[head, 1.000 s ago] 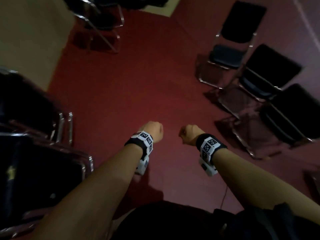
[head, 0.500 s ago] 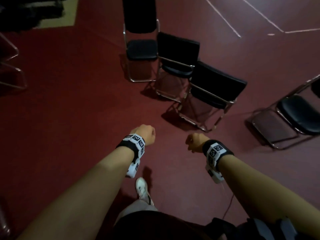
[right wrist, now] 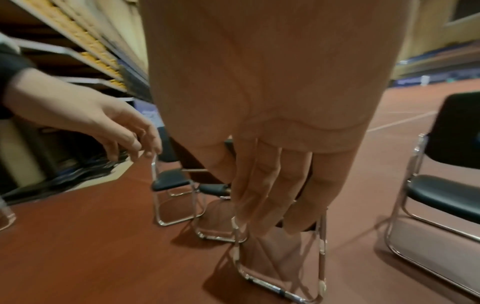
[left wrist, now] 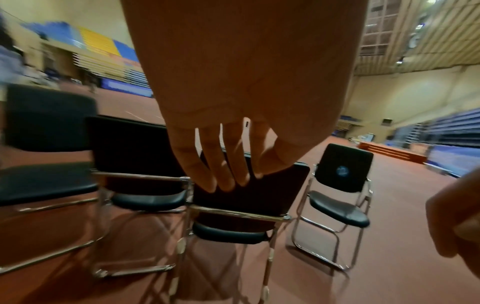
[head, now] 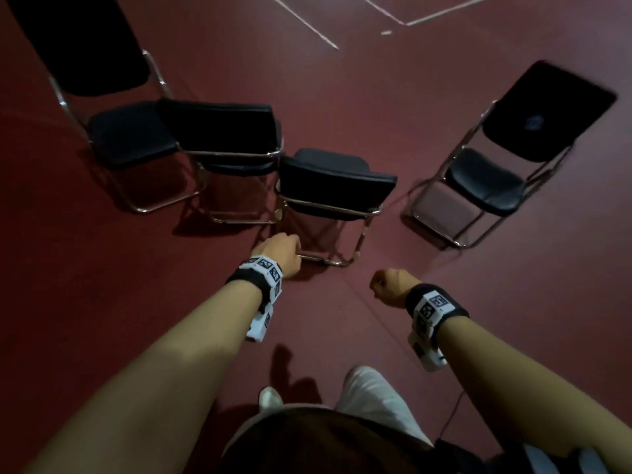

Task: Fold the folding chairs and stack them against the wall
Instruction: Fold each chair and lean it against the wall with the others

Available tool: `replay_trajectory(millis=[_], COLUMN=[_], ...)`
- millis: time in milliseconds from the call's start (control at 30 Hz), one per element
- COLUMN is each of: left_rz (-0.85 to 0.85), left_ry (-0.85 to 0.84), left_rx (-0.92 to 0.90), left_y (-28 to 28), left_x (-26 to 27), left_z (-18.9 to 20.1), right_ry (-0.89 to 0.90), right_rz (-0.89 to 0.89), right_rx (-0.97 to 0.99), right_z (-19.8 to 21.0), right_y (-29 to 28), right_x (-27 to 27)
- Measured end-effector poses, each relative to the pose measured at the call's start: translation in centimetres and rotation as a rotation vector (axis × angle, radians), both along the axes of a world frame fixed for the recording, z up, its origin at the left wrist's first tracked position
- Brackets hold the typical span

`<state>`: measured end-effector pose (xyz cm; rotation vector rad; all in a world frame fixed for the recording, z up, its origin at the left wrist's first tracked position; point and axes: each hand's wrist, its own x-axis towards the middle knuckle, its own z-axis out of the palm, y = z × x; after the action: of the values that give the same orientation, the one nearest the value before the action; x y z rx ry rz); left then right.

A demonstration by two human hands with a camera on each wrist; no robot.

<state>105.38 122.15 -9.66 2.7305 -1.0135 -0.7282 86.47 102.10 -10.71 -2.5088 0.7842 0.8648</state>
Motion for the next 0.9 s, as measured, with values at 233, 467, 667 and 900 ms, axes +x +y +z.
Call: replay_trajectory(millis=[233,467,667,900], left_rz=[-0.073,-0.073,-0.039,-0.143], left_ry=[-0.299,-0.188,-0.074,-0.152], left_rx=[-0.055,0.182,0.285,0.130], left_y=[-11.2,-20.6,-23.4,-30.2], left_x=[9.3,17.3,22.0,32.4], left_z=[-2.9,-4.5,-7.2,-7.5], right_ry=[-0.013,-0.084,-0.031,-0.081], right_rz=[0.028,0.043,0.053,0.002], right_rx=[0.014,0.091,0.102,-0.024], right_z=[-3.0,-3.5,-3.5,-1.4], right_y=[-9.3,-19.0,-22.3,-29.9], right_x=[9.5,21.1,28.5,36.8])
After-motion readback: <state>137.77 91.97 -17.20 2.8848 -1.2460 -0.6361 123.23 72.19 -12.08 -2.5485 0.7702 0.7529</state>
